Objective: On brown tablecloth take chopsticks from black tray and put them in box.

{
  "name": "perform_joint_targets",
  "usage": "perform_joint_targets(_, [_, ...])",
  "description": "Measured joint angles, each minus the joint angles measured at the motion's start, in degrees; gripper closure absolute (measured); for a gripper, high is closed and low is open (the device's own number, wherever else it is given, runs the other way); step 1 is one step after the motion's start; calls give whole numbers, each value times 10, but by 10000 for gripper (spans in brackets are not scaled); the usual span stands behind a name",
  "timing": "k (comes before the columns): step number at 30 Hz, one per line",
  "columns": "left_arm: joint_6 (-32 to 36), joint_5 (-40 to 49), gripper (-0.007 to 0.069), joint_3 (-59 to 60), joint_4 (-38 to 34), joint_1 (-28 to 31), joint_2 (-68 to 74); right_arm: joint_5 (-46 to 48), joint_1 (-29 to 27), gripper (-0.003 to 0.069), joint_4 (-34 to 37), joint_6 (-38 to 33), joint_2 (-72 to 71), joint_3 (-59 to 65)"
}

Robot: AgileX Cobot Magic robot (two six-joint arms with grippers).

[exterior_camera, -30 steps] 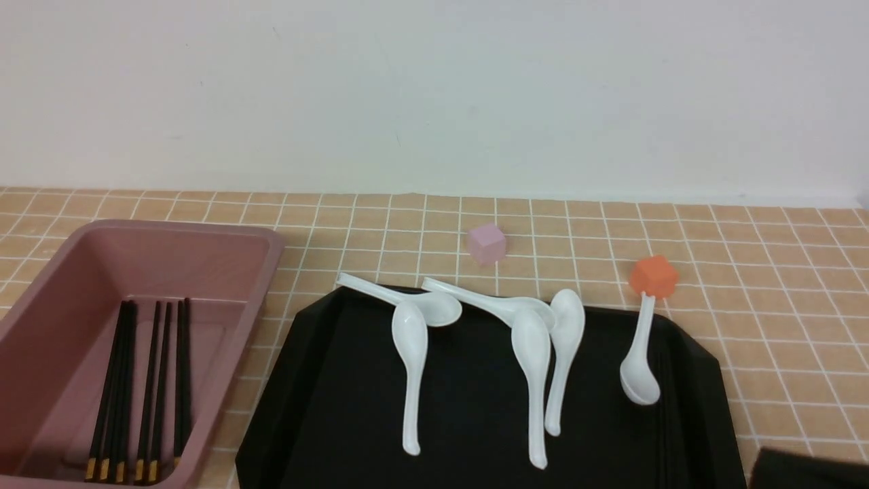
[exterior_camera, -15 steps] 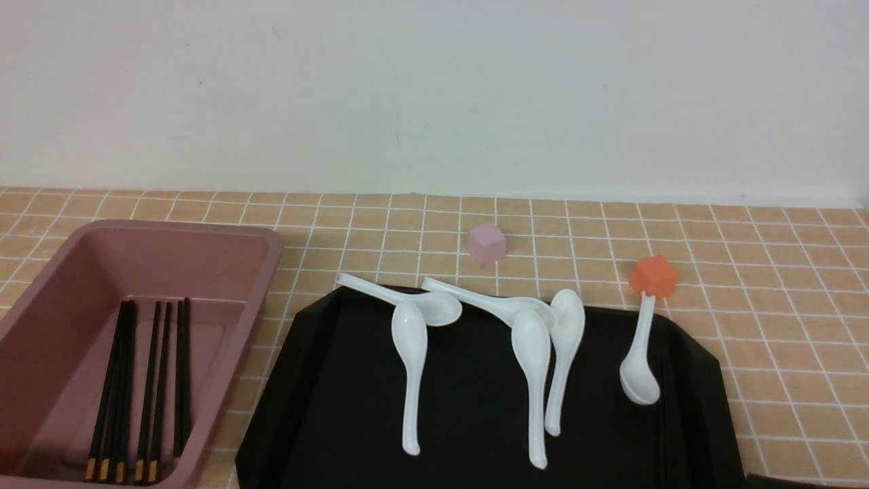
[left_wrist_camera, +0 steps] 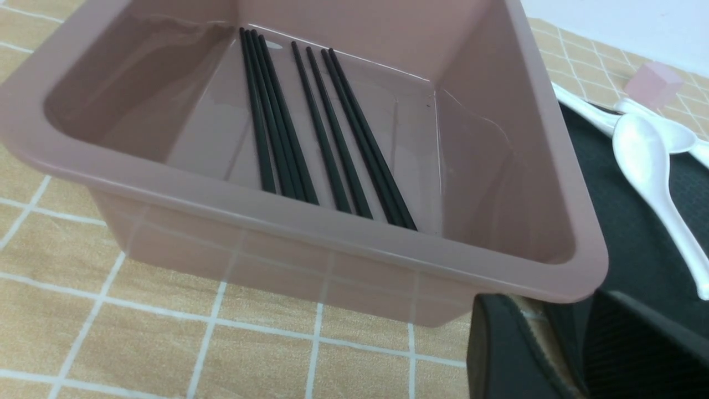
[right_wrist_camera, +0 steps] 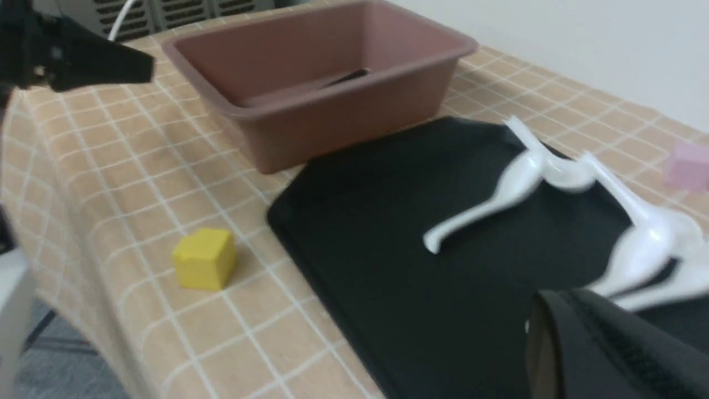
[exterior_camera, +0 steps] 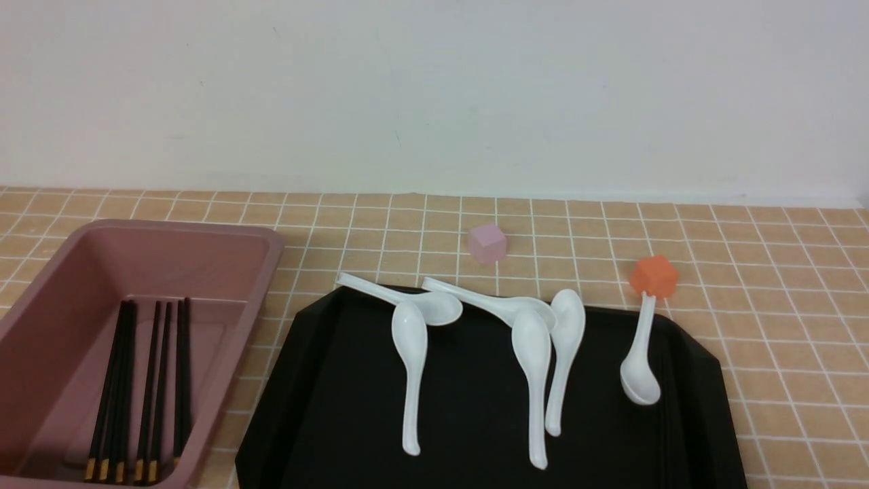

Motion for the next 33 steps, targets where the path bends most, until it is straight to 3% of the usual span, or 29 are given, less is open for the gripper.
perform_joint_targets(2, [0,0,386,0,0,0,0,-2,-40,620,11,0,-30,21])
perform_joint_targets(7, [0,0,386,0,0,0,0,7,-199,615,18,0,-122,84])
perform_joint_targets(8, [0,0,386,0,0,0,0,26,-245,613,18,0,-143,85])
perform_joint_targets(9, [0,0,386,0,0,0,0,26,-251,613,18,0,-143,85])
perform_joint_targets(14, [0,0,386,0,0,0,0,122,-385,606,17,0,-169,84])
perform_joint_targets(18, [0,0,386,0,0,0,0,137,-417,600,17,0,-169,82])
perform_joint_targets(33, [0,0,386,0,0,0,0,138,-418,575,17,0,-169,81])
